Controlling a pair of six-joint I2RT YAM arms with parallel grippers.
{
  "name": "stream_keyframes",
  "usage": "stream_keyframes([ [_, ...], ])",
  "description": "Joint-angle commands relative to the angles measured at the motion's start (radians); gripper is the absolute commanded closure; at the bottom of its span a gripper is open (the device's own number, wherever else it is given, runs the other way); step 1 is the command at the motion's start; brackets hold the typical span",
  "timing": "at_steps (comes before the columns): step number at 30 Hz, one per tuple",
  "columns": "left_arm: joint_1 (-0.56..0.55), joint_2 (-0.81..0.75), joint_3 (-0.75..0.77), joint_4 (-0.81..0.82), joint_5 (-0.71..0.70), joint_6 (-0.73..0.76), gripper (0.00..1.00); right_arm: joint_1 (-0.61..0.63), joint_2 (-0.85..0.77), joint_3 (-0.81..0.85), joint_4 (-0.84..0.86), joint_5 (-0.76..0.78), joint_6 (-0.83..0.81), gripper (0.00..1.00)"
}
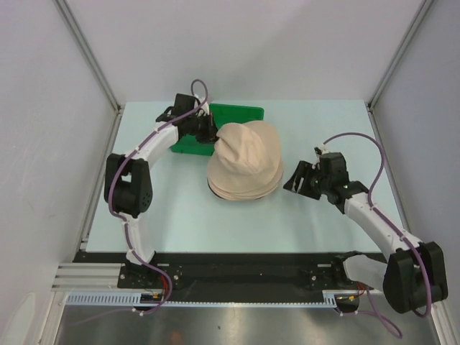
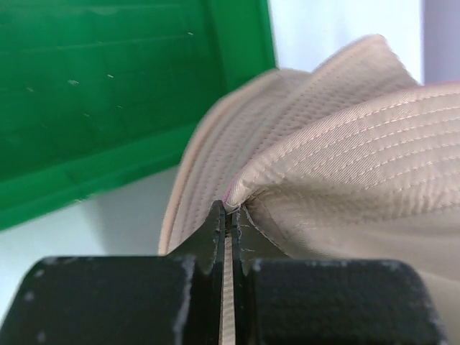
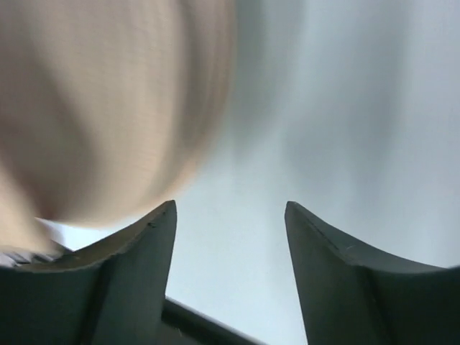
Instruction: Stack the hats
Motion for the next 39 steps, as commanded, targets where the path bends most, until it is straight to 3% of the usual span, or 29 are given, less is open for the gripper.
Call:
stream_keyframes([
  [1, -0.014, 0.056, 0.022, 0.003, -0.135, 0.119, 1.00, -0.059, -0.144, 0.017, -0.309, 0.019, -0.114, 0.31],
  [5, -0.048, 0.039, 0.042, 0.037, -0.089, 0.177, 1.00, -0.171, -0.297, 0.106, -0.344, -0.122, -0.140, 0.30],
  [10, -0.058, -0.007, 0.036, 0.054, -0.100, 0.194, 1.00, -0.280, -0.238, 0.242, -0.173, -0.316, -0.100, 0.30],
  [18, -0.061, -0.096, -0.026, 0.136, -0.065, 0.186, 1.00, -0.277, 0.063, 0.285, 0.296, -0.514, 0.090, 0.28],
  [24, -0.061, -0.117, -0.027, 0.135, -0.071, 0.188, 1.00, -0.219, 0.195, 0.290, 0.516, -0.603, 0.197, 0.27],
  [35, -0.066, -0.154, -0.058, 0.153, -0.089, 0.180, 1.00, -0.120, 0.348, 0.333, 0.594, -0.630, 0.236, 0.27],
  [37, -0.066, -0.157, -0.058, 0.153, -0.094, 0.175, 1.00, -0.117, 0.348, 0.330, 0.596, -0.639, 0.234, 0.33],
  [39, -0.066, -0.160, -0.058, 0.153, -0.108, 0.171, 1.00, -0.119, 0.335, 0.319, 0.578, -0.634, 0.224, 0.47],
])
